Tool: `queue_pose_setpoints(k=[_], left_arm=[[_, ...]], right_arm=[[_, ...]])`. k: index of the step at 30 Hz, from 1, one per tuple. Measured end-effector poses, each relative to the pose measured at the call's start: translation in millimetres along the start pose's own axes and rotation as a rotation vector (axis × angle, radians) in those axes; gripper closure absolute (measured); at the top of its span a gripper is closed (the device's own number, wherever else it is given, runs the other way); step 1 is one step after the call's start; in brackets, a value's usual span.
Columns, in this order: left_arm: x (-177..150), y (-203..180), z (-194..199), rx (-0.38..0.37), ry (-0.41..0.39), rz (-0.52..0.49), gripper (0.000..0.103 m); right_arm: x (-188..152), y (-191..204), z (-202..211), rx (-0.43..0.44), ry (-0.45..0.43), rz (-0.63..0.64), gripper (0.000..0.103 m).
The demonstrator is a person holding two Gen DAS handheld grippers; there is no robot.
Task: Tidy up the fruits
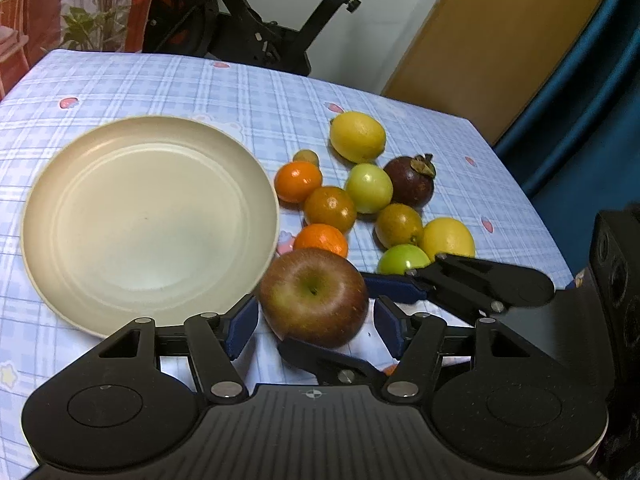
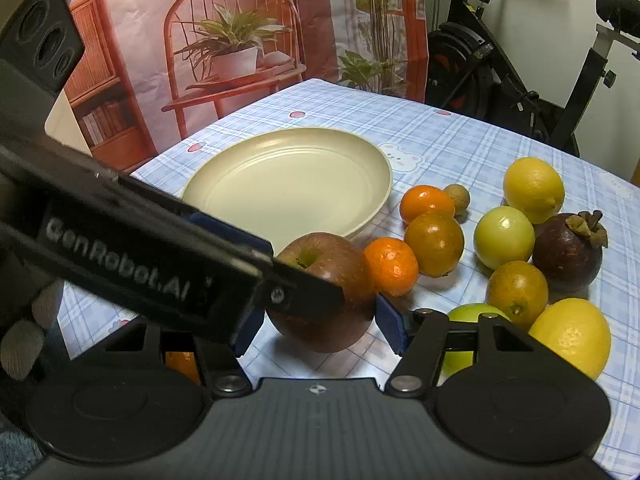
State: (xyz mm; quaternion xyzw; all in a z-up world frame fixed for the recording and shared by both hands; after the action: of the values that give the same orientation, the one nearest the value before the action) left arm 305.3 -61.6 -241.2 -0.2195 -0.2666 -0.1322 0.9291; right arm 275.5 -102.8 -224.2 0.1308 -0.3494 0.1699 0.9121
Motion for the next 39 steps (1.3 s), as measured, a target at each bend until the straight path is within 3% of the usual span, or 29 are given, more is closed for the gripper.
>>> queue_pose_setpoints(k=[13, 23, 30, 39], left_arm=[[2, 3, -11, -0.003, 0.003, 0.024, 0.037], [10, 1, 22, -0.028, -0.081, 0.021, 0.037], [24, 30, 51, -0.006, -0.144, 0.069, 0.037], [51, 93, 68, 0.081, -0.200, 0.137, 0.038]], right_arm=[[-1, 1, -2, 0.009, 0.001, -0.021, 0.040], [17, 9, 23, 0.006, -0.032, -0.042, 0.040], [50, 30, 18, 0.045, -0.039, -0.009, 0.040], [97, 61, -32, 0.125, -0.048, 0.044, 0.040]])
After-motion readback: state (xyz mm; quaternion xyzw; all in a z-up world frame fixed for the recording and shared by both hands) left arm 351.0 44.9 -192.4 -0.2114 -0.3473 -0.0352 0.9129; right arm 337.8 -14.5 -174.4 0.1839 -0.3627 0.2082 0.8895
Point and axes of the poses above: each gripper's, at about its wrist camera, not at the fingertips, and z roughly against the way its jaws point, y to its left, x to its top, the point moved 8 cm from there along -z, roughly the way its jaws point, and after that the axes turned 1 degree about y, right-handed, at the moved point
